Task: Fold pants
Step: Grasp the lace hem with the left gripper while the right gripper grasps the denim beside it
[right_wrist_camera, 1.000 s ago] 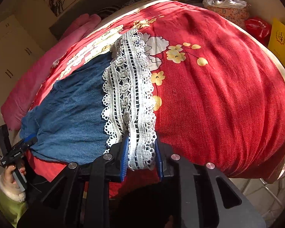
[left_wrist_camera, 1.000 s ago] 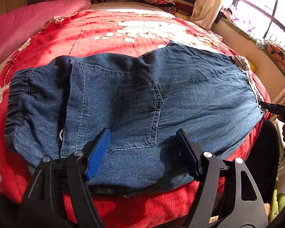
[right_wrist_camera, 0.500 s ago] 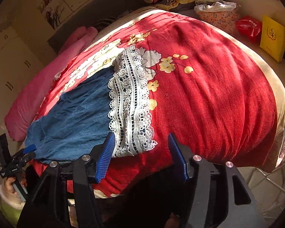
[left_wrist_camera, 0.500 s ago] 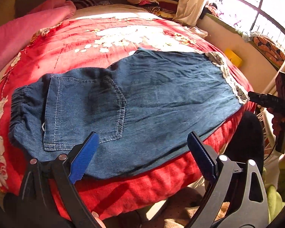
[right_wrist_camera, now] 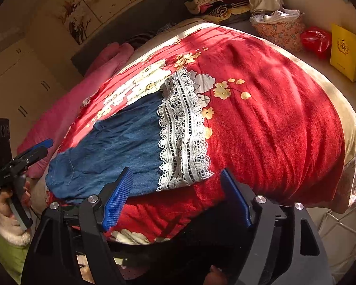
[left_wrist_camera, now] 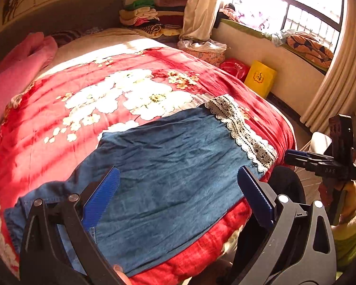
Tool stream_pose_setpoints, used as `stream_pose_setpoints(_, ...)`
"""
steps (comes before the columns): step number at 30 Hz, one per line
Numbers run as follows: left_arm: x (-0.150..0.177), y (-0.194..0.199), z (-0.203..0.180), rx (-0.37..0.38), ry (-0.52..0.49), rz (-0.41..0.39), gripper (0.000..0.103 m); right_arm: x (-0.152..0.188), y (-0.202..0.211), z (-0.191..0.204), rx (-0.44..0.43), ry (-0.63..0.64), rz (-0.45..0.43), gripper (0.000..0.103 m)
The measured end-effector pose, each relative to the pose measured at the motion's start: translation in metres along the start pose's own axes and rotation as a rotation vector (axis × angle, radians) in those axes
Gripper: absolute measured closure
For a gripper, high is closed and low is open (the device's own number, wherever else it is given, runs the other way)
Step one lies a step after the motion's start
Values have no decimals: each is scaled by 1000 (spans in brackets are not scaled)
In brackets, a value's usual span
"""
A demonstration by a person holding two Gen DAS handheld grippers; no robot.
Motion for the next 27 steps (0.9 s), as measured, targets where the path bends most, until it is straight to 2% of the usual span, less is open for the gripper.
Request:
stream_pose_setpoints(7, -42, -59, -13, 55, -54, 28, 10, 0, -12, -7, -3, -42, 18, 27)
stream_pose_setpoints(13, -64, -118, -10, 107, -92, 113, 10, -5, -27, -5, -34, -53, 43, 27)
stream_pose_setpoints(17, -73, -153, -9, 127, -106, 166, 10, -4, -47, -7, -52, -78, 94, 26)
stream_pose_setpoints(27, -83, -213, 4, 164, -130, 273, 11, -1, -53, 2, -121, -93, 92, 28)
Point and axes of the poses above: each gripper's, at about its wrist camera, not at the fingertips, and y roughly against the way its jaws point, z to its left, x to its underside, the point moved 5 cm from there along -y, roughly the way its jaws point, and after that the axes turned 10 degrees about x, right-handed, at the moved point
